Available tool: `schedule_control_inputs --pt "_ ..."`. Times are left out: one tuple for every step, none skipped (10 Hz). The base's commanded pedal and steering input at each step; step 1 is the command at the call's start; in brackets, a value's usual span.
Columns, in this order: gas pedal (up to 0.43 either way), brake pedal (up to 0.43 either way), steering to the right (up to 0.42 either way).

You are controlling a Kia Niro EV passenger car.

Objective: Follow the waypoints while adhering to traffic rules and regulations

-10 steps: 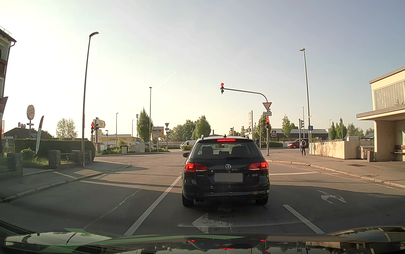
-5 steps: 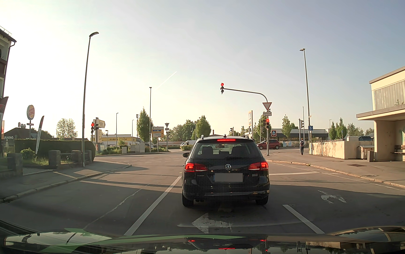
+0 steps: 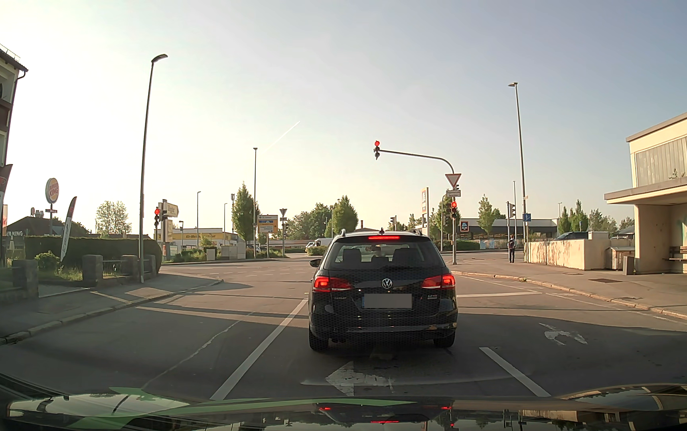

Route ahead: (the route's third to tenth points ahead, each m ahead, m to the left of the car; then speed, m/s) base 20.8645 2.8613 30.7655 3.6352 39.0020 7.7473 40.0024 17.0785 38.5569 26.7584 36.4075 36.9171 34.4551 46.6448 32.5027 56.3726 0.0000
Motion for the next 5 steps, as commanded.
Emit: schedule_control_inputs --pt "0.000 0.360 -0.005" --pt "0.000 0.366 -0.005" --pt "0.000 0.366 -0.005" --pt "0.000 0.366 -0.005" --pt "0.000 0.366 -0.005"
